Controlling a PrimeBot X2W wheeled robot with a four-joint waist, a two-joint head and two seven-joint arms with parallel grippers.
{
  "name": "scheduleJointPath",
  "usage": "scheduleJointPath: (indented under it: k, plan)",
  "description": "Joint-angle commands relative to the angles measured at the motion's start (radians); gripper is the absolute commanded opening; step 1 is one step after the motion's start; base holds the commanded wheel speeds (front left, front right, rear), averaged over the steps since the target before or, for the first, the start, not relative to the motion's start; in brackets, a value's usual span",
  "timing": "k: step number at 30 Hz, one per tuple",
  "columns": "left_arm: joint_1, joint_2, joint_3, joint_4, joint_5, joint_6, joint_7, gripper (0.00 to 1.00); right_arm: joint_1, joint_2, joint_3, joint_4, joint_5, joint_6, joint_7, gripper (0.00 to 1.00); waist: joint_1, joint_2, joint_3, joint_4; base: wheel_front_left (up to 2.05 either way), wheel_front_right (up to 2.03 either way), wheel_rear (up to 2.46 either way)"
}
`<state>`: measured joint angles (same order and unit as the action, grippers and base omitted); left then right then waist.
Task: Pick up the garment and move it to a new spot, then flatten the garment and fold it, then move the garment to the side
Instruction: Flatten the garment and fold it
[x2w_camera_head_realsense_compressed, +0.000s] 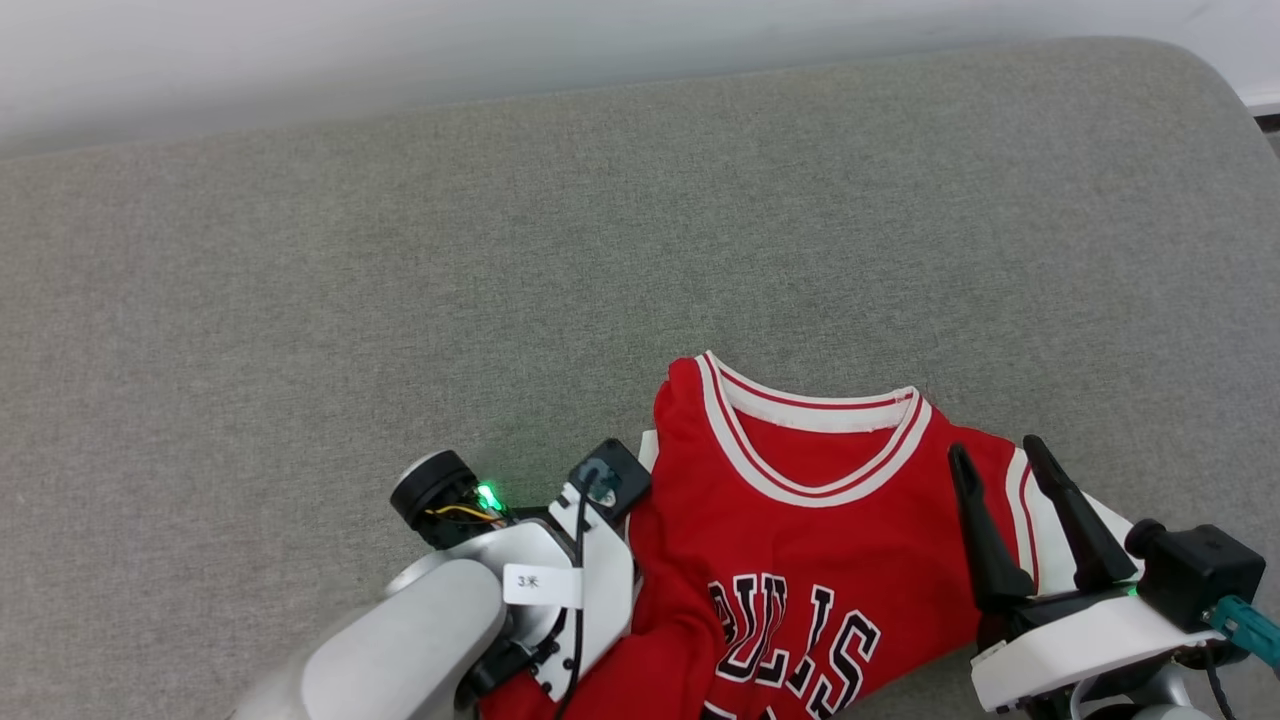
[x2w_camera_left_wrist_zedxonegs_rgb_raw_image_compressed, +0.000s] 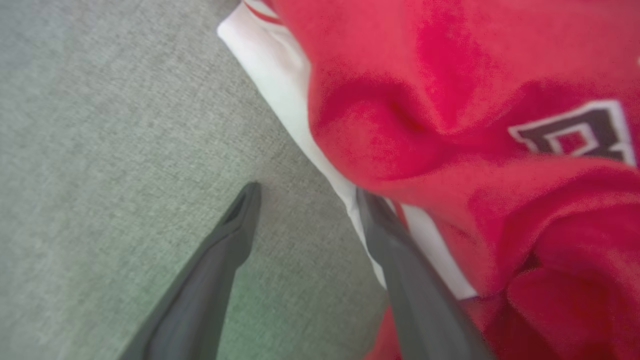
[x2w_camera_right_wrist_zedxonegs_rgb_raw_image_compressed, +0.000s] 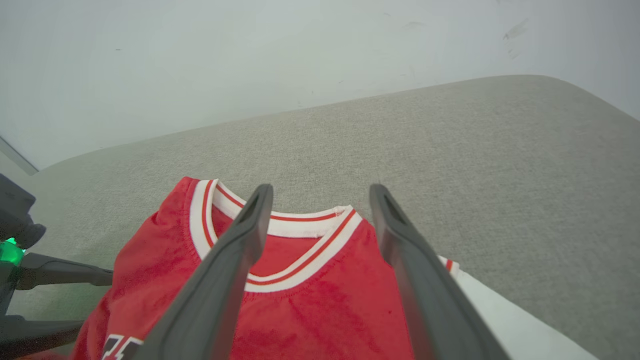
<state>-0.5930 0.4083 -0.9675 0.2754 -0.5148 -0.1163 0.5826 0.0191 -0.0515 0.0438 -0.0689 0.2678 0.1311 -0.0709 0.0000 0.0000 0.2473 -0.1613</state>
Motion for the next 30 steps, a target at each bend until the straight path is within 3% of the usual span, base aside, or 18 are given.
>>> scheduleJointPath:
  k: [1, 2, 4, 9, 18, 23, 30]
  plan:
    - [0.056, -0.008, -0.061, 0.022, -0.014, -0.022, 0.033, 1.0, -0.021, 0.002, 0.0, 0.002, 0.003, -0.001, -0.005, 1.0, 0.0, 0.0, 0.001, -0.001, 0.0, 0.0, 0.0]
    - [0.052, -0.003, -0.093, 0.018, -0.013, -0.024, 0.044, 1.0, -0.023, 0.002, 0.0, 0.005, 0.005, -0.001, -0.008, 1.0, 0.0, 0.0, 0.001, -0.002, 0.0, 0.0, 0.0]
    - [0.047, 0.005, -0.14, 0.008, -0.037, -0.025, 0.045, 0.0, -0.023, 0.002, -0.001, 0.014, 0.01, -0.001, -0.012, 1.0, 0.0, 0.0, 0.002, -0.003, 0.0, 0.0, 0.0]
    - [0.01, 0.026, -0.108, 0.011, -0.056, -0.006, -0.041, 0.0, -0.016, 0.002, -0.008, 0.029, 0.02, -0.001, -0.019, 1.0, 0.0, 0.0, -0.013, 0.0, 0.0, 0.0, 0.0]
    - [-0.012, 0.038, 0.0, -0.056, -0.047, 0.093, -0.209, 0.0, 0.002, 0.002, -0.053, 0.02, 0.004, -0.001, -0.004, 1.0, 0.0, 0.0, -0.057, 0.045, 0.0, 0.0, 0.0]
    - [-0.018, 0.074, 0.055, -0.122, -0.021, 0.174, -0.264, 0.0, 0.007, 0.002, -0.075, 0.0, -0.007, -0.001, 0.014, 1.0, 0.0, 0.0, -0.082, 0.073, 0.0, 0.0, 0.0]
    - [0.062, 0.186, 0.165, -0.242, -0.031, 0.324, -0.296, 0.0, 0.031, 0.002, -0.096, -0.027, -0.011, -0.001, 0.033, 1.0, 0.0, 0.0, -0.098, 0.11, 0.0, 0.0, 0.0]
